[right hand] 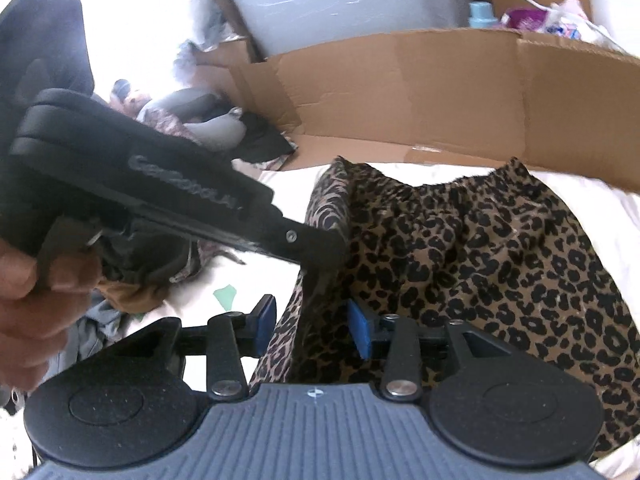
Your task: Fold clothes
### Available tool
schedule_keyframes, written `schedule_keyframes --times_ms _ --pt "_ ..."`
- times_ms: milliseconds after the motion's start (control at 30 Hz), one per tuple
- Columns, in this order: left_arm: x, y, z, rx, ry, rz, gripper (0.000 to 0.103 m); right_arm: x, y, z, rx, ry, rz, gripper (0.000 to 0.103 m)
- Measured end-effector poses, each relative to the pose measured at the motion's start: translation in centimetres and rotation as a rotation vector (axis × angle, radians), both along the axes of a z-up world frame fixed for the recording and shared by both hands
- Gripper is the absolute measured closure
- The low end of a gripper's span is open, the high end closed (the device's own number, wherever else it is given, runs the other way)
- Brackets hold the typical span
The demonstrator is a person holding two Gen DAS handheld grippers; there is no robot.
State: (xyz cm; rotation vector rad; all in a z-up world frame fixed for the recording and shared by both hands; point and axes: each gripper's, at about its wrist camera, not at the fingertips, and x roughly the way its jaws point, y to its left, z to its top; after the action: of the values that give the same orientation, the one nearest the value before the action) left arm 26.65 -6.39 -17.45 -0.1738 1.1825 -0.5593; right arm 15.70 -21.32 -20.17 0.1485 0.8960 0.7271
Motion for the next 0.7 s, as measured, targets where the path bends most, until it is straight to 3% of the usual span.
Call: schedule_keyframes --times_ms 133,167,200,233,333,467,700 --pt "-0.4 -1.2 0.2 -0.023 0.02 -0.008 0.098 0.6 -0.2 -1.2 0.014 -0.003 -0.035 0.061" --pt "-0.5 -1.5 0.2 -0.024 0.019 -0.014 0.098 0.7 -0.3 -1.5 0.03 -0.002 -0.036 0.069" --pt "-0.6 -1.8 0.3 -0.021 0.015 -0.021 0.097 0.8 -0.5 -1.8 0.044 -0.006 -0.037 0.089" --pt "-0.7 -2.0 0.4 -0.024 0.01 -0.032 0.096 0.9 -0.6 -2.0 0.044 -0.01 -0.042 0.099" --pt "-0.7 -2.0 0.8 -0.056 0.017 -0.046 0.087 1.4 -1.9 -2.5 0.047 -0.008 -0.067 0.102" --pt "-0.2 -2.2 1.5 -0.029 -0.008 -0.048 0.076 2.0 -4.1 -3.2 0.059 0.004 -0.105 0.102" --pt "0.9 -2.0 1.1 0.012 -0.033 -0.051 0.076 2.5 -7.6 -3.9 0.077 0.025 -0.166 0.102"
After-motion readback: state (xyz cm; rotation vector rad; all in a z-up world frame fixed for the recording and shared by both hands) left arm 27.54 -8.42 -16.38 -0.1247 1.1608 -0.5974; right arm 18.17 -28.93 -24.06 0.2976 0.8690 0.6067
